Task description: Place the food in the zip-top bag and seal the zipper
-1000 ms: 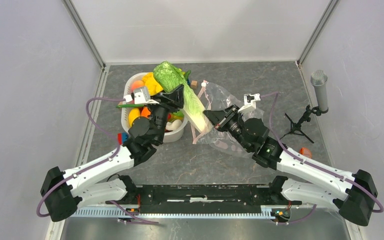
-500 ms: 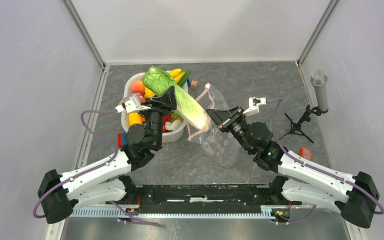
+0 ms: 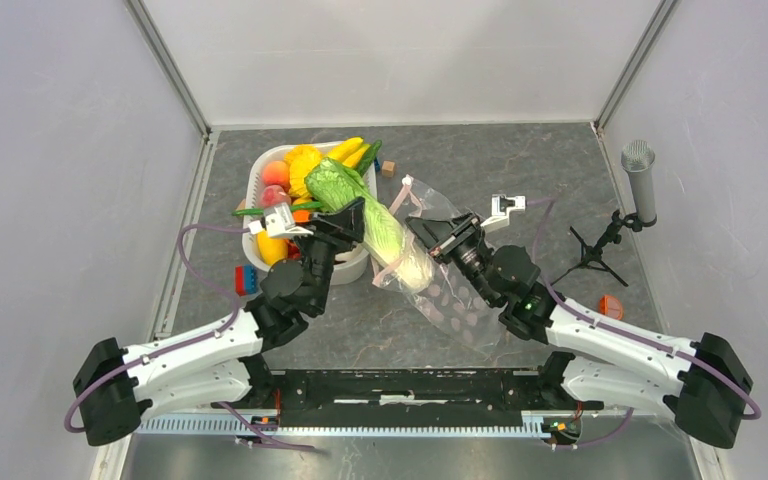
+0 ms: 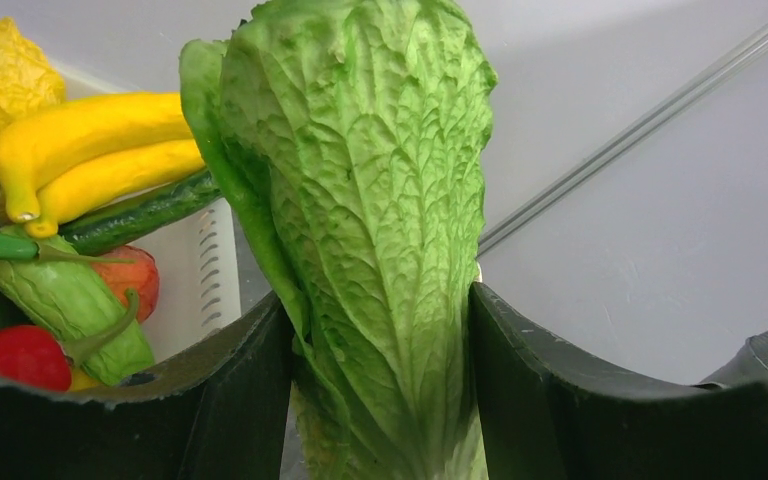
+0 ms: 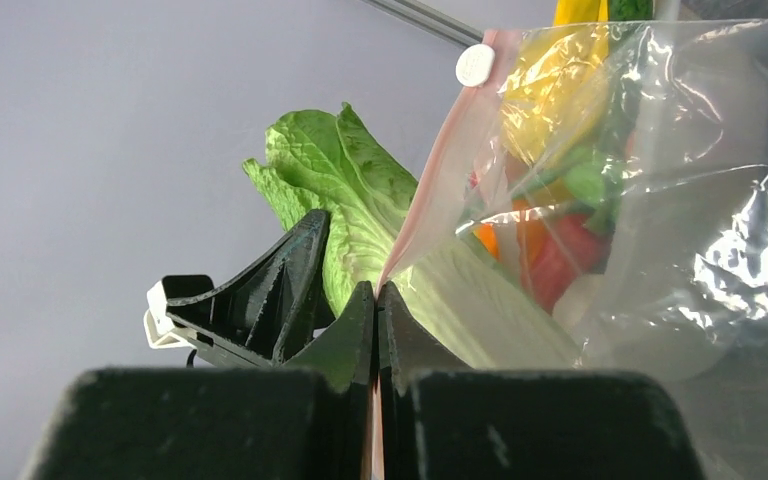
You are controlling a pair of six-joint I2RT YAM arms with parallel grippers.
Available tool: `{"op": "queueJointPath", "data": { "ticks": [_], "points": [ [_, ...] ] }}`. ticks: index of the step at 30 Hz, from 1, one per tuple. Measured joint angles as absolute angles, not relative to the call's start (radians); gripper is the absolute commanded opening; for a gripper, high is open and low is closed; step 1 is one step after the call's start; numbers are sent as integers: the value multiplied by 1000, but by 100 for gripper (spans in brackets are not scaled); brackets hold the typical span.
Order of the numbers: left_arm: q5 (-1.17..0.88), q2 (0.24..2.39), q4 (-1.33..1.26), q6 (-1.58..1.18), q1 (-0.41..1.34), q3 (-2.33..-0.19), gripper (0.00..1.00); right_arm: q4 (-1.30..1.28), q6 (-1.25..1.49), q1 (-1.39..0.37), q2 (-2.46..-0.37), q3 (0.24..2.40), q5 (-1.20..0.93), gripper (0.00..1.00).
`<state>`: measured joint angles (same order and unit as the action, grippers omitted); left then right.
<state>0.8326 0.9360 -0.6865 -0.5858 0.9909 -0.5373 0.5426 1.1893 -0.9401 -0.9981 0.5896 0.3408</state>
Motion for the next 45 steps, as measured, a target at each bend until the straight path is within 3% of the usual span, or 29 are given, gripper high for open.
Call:
{"op": "queueJointPath", "data": {
  "ticks": [5,14,22,25,39,45],
  "points": [
    [777,931,-632,-619,991,-549,34,566,1195,-940,-1017,583,335,0],
    [721,884,-353,-648,987,-680,29,623,1003,-940,-1018,580,295,0],
    [651,865,-251,-723,975,-728,32,989,706,-940,-1028,435,131,0],
    [632,865,-247,-718,968,-728,33,1004,646,-941,-1031,434,67,0],
    [704,879,-408,-538,957,-631,31,393,585,-941,-999,763,52,0],
    [665,903,-439,-519,957,-631,31,338,586,-942,-1053,764,62,0]
  ]
}}
